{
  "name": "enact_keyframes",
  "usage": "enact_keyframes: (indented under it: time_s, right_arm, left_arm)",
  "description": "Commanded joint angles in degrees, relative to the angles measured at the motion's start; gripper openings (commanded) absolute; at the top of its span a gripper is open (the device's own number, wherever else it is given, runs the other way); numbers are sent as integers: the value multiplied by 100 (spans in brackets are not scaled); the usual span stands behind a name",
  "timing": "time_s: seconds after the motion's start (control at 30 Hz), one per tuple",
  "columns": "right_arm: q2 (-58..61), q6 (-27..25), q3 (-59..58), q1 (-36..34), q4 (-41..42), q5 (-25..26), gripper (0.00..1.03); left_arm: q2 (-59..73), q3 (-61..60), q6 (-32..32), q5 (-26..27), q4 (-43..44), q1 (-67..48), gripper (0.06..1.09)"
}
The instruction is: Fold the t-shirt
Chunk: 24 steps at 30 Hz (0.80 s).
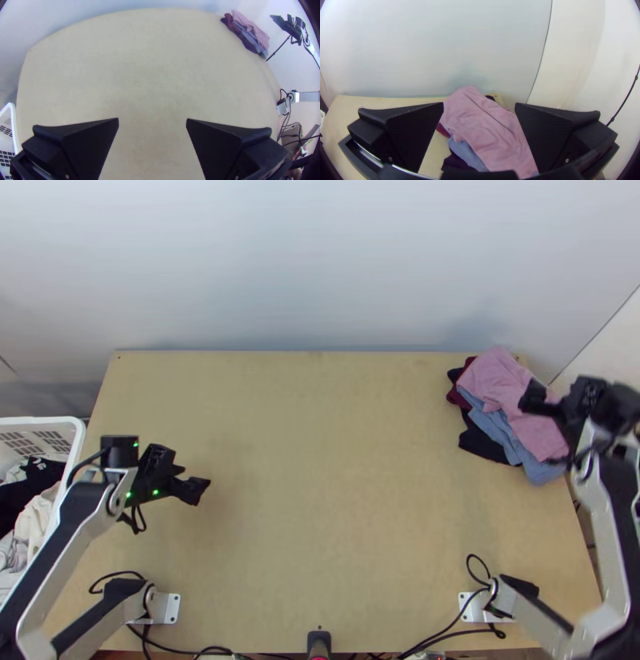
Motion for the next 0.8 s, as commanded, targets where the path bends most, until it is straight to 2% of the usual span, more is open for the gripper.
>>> enact_keyframes:
  time_s: [0.0, 0.1, 0.27, 0.43, 0.6, 0.73, 0.77]
  right_arm:
    - [-1892, -212, -1662, 279, 464, 655, 99]
    - [-2674, -238, -2277, 331, 420, 655, 99]
    - [-3790, -441, -3261, 472, 367, 655, 99]
    - [-4010, -766, -3797, 780, 552, 585, 99]
    - [-4661, -1029, -4448, 1201, 1079, 585, 99]
    - [-6120, -1100, -4949, 1606, 1202, 620, 99]
    - [-6489, -1126, -5081, 1711, 1264, 761, 99]
  left_arm:
    - [-1174, -661, -182, -487, 842, -19, 104]
    - [-1789, -1030, -165, -689, 1167, -54, 104]
    - [-2273, -1461, 117, -689, 1598, -37, 104]
    - [-2343, -2006, 248, -681, 2529, -37, 104]
    - [-2739, -2753, 266, -689, 3540, -186, 104]
    - [-3776, -3166, 372, -689, 3663, -116, 104]
    - [-4154, -3254, 354, -689, 3593, -72, 104]
